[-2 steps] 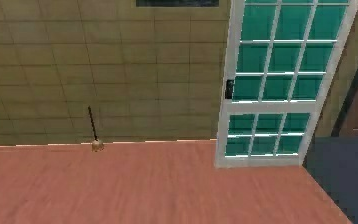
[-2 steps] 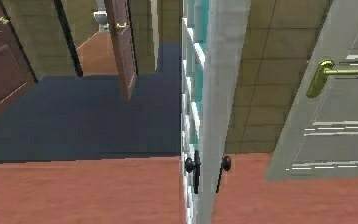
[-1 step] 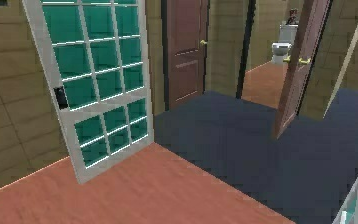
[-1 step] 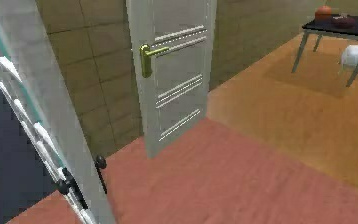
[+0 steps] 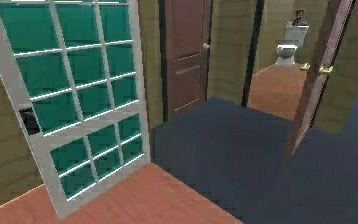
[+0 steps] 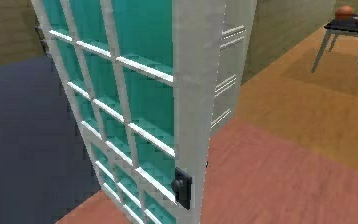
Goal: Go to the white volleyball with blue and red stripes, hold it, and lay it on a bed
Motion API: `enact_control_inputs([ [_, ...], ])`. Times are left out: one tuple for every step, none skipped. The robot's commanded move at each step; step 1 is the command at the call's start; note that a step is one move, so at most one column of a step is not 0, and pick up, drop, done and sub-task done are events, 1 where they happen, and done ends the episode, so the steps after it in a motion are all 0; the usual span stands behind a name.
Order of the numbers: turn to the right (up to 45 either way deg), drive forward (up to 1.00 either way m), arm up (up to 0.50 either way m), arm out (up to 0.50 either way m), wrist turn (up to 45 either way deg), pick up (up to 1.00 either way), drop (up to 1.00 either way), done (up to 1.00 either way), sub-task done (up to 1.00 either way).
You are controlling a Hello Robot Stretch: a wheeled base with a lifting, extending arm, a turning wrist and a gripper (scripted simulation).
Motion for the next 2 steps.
enact_control_inputs([
  [18.0, 0.0, 0.0, 0.0, 0.0, 0.0, 0.0, 0.0, 0.0],
  [3.0, 0.0, 0.0, 0.0, 0.0, 0.0, 0.0, 0.0, 0.0],
])
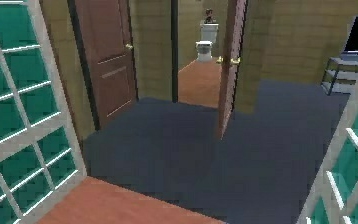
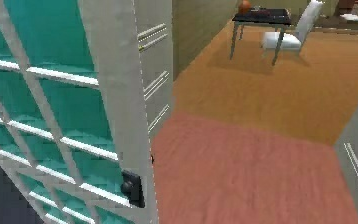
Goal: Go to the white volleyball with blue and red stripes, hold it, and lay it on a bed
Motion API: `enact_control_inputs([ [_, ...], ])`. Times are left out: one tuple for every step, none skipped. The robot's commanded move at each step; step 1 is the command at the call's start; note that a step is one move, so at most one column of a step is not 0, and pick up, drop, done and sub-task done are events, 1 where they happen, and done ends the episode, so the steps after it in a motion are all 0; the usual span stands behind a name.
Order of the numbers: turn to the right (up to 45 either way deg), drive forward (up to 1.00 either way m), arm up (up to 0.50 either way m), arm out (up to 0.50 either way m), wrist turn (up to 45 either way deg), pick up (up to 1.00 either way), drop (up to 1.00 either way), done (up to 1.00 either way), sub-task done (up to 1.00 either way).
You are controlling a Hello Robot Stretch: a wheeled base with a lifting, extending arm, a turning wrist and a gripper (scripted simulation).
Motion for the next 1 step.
enact_control_inputs([
  [0.0, 1.0, 0.0, 0.0, 0.0, 0.0, 0.0, 0.0, 0.0],
])
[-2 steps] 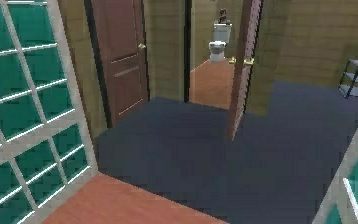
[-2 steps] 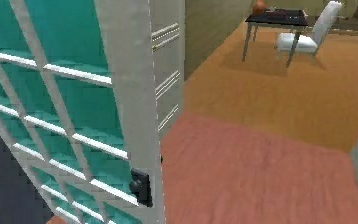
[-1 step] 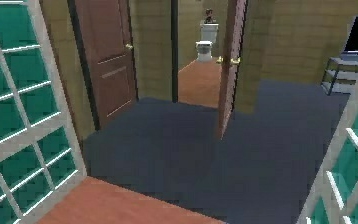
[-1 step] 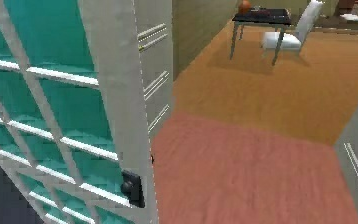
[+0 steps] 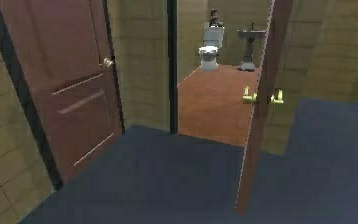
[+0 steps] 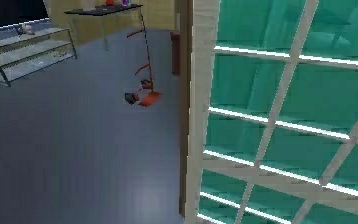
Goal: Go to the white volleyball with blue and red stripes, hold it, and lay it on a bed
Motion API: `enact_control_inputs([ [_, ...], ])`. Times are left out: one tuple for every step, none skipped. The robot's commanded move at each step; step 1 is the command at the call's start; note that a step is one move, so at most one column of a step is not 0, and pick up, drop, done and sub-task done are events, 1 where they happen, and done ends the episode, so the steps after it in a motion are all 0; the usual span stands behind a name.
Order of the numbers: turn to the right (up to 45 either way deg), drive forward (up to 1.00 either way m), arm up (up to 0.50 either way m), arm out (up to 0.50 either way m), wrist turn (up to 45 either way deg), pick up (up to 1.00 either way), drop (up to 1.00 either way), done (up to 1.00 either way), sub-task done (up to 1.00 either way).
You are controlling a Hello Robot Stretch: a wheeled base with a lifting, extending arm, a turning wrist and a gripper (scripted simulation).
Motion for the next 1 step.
enact_control_inputs([
  [0.0, 1.0, 0.0, 0.0, 0.0, 0.0, 0.0, 0.0, 0.0],
])
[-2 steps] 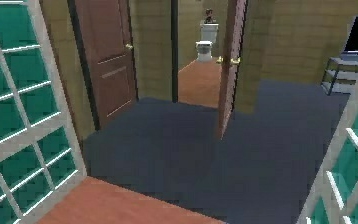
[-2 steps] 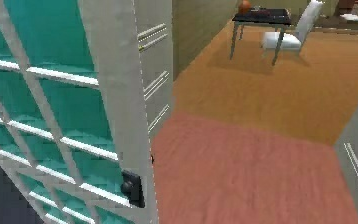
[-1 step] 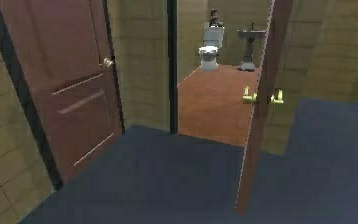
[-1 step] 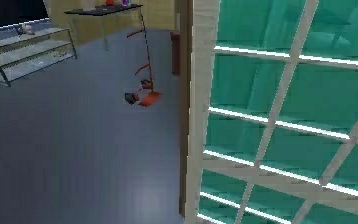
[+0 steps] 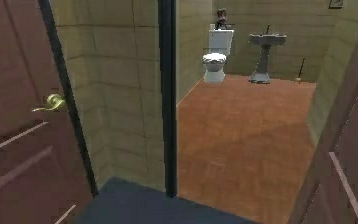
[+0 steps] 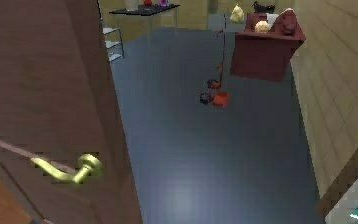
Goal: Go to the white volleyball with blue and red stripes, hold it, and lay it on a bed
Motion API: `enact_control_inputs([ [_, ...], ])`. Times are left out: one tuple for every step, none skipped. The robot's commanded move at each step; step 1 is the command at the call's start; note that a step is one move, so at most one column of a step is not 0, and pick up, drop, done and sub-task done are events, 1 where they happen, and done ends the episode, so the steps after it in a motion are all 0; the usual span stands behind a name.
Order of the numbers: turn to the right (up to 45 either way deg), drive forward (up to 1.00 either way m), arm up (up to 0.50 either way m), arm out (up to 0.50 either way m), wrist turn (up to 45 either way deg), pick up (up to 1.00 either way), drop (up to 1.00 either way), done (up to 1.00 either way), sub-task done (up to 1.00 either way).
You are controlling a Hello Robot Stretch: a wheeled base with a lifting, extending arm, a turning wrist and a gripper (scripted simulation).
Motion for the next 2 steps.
enact_control_inputs([
  [0.0, 0.25, 0.0, 0.0, 0.0, 0.0, 0.0, 0.0, 0.0],
  [15.0, 0.0, 0.0, 0.0, 0.0, 0.0, 0.0, 0.0, 0.0],
])
